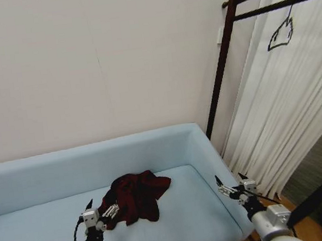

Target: Pick up the clothes from the sofa and hang them on the clothes hanger.

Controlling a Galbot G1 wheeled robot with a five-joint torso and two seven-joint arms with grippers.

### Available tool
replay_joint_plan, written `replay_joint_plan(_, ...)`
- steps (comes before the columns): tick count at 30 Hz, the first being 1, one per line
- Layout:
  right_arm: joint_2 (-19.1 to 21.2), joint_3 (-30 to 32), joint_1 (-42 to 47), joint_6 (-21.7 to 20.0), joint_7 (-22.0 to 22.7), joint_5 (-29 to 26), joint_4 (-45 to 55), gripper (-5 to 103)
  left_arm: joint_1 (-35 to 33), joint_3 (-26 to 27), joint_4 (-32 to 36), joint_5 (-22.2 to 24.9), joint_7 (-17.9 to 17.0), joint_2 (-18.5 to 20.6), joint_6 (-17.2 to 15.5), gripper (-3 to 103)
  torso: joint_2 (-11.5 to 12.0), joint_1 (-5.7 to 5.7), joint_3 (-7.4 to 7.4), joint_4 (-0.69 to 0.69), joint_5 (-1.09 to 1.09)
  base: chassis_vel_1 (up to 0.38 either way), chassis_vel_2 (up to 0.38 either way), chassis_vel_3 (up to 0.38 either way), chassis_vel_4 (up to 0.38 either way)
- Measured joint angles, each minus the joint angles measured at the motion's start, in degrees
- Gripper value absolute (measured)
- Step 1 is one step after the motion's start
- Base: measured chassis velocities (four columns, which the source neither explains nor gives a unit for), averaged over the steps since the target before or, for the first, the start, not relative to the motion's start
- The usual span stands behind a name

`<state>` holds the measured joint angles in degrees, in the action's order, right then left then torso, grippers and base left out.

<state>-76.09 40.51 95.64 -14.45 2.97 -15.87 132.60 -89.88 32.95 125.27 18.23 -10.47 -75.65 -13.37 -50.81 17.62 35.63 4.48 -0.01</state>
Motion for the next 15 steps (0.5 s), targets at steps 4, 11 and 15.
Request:
replay_joint_plan(4, 1.8, -0.9, -1.8, -0.6, 0.7, -0.2, -1.2, 100, 5.0, -1.7, -4.8, 4.3, -3.3, 3.0, -2.4, 100, 0.0, 0.0, 0.0, -0.03, 0.01, 0.0, 0.0, 0.0, 0.0)
replay_joint_plan(11, 4.2, -1.6, -2.0, -0.9, 1.4, -0.1, -3.7, 100, 19.2, -8.7, -18.6, 10.8, -8.5, 7.2, -5.7, 100, 0.0, 0.01, 0.01, 0.0, 0.01, 0.0, 0.0, 0.0, 0.0)
replay_joint_plan(15, 6.1, -1.8, -2.3, -1.0, 2.1, -0.4, -4.7, 100, 29.2, -12.9, -29.9, 12.7, -9.5, 7.3, -6.2, 100, 0.0, 0.01, 0.01, -0.01, 0.0, 0.0, 0.0, 0.0, 0.0)
